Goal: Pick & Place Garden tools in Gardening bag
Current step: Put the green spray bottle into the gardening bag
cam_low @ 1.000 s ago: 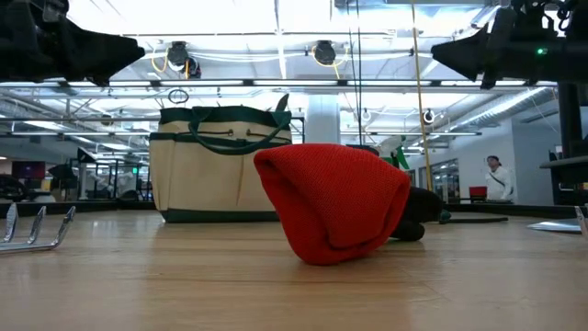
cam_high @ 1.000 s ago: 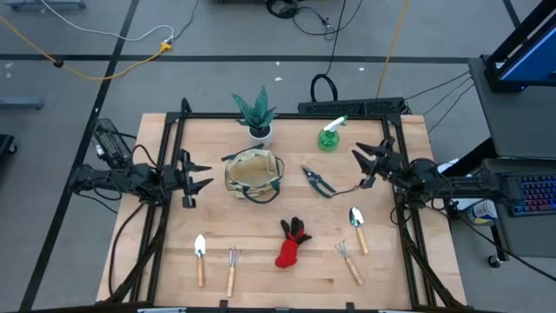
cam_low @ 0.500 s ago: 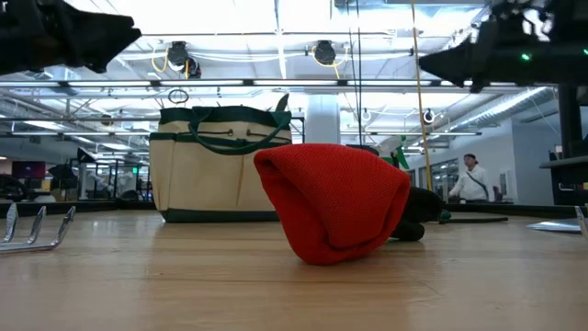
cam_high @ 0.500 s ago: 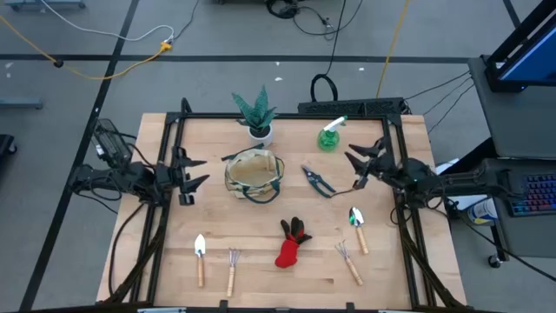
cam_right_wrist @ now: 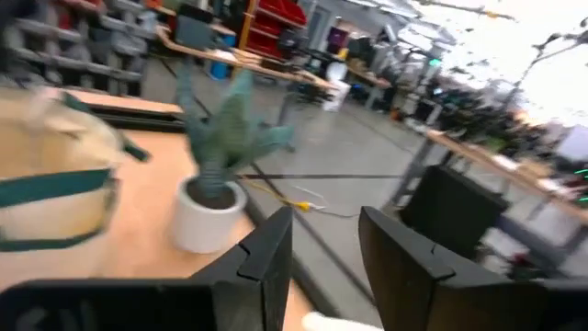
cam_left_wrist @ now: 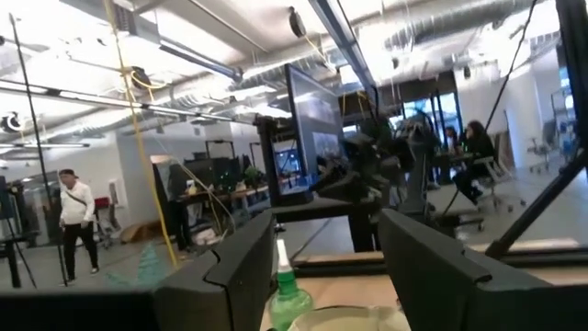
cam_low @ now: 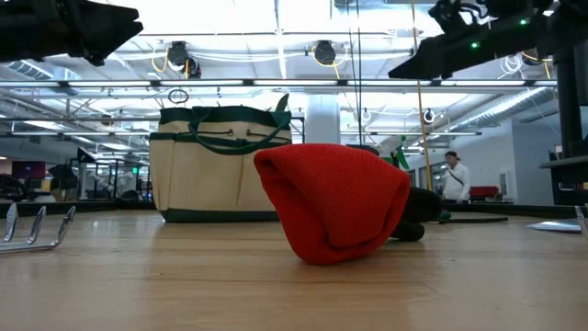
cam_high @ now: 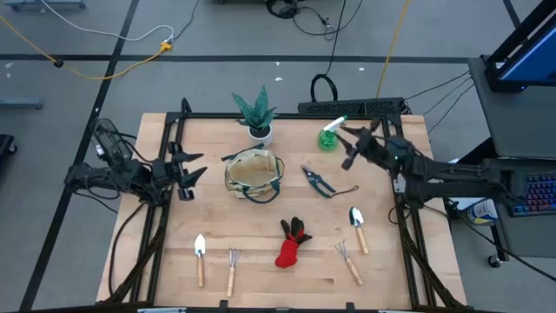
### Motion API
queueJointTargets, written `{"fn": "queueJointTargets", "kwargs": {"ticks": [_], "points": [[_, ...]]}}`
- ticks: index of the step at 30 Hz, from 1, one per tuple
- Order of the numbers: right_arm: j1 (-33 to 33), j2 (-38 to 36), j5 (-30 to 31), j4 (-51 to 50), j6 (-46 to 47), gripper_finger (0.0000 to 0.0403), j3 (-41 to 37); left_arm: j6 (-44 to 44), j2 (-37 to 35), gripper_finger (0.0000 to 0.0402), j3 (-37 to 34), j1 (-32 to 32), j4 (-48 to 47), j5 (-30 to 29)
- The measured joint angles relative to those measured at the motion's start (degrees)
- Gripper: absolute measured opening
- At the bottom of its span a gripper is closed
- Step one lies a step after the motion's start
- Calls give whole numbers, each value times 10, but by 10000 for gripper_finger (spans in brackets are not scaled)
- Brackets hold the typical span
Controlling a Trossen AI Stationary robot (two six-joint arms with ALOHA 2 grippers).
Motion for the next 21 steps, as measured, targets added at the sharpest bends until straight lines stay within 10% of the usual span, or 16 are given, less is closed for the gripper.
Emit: {"fn": "queueJointTargets", "kwargs": {"ticks": [21], "points": [[-281,139,-314,-145,-74,126,114,6,193,205,96,0,-16,0]]}}
